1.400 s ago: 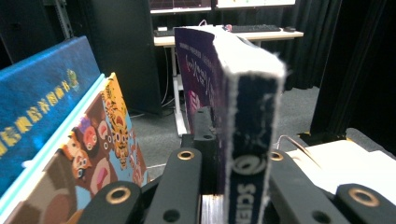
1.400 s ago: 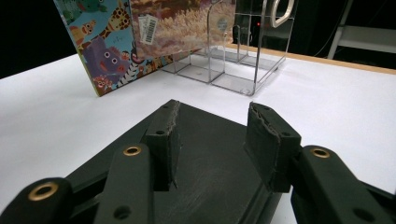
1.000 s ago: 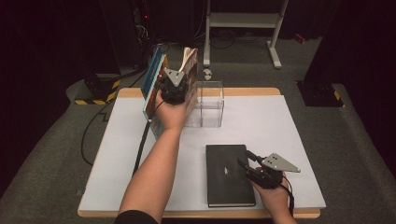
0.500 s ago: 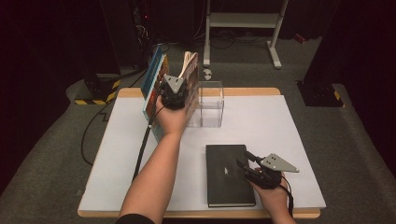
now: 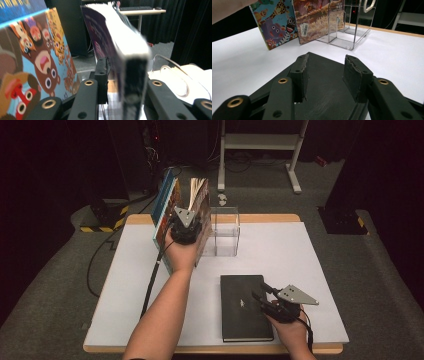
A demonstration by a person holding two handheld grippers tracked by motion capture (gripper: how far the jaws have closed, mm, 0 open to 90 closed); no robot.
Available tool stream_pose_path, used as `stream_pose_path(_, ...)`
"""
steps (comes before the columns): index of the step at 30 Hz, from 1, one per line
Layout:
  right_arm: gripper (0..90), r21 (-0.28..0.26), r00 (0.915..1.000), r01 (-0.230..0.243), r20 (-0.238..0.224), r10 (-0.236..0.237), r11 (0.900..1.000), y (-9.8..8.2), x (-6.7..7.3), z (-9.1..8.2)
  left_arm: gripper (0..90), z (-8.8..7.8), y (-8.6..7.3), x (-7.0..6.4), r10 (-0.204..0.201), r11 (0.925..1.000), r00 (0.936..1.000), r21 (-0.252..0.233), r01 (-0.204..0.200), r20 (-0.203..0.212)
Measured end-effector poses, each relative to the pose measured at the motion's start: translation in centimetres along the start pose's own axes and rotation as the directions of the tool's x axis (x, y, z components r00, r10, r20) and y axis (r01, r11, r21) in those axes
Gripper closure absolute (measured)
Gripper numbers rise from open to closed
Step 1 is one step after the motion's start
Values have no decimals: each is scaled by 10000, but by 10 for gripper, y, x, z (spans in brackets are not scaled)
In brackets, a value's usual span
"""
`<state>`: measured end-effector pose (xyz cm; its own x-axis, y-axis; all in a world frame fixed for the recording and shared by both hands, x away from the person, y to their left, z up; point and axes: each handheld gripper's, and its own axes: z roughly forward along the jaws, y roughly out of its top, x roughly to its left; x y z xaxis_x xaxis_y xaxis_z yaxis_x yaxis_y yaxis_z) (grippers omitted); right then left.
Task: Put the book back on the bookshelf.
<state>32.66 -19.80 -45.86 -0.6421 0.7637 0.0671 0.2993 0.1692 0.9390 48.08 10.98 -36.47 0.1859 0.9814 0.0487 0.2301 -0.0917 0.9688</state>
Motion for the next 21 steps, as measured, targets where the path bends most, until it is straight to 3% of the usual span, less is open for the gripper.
stream_pose_path(3,548,15,10000,6,-14,-6,10000,0,0,0,723,2,-4,-1,110,9998,9999,143,-109,-65)
stream_pose_path(8,548,22,10000,-21,-12,21,10000,0,1,0,814,5,-7,0,293,9994,9992,196,-288,-260)
stream_pose_path(13,549,22,10000,-16,-16,16,10000,-1,0,0,821,10,-7,1,420,9991,9972,103,-415,-612)
stream_pose_path(21,549,76,10000,8,-26,-8,10000,-2,1,2,819,14,-6,-2,522,9986,9963,14,-522,-679)
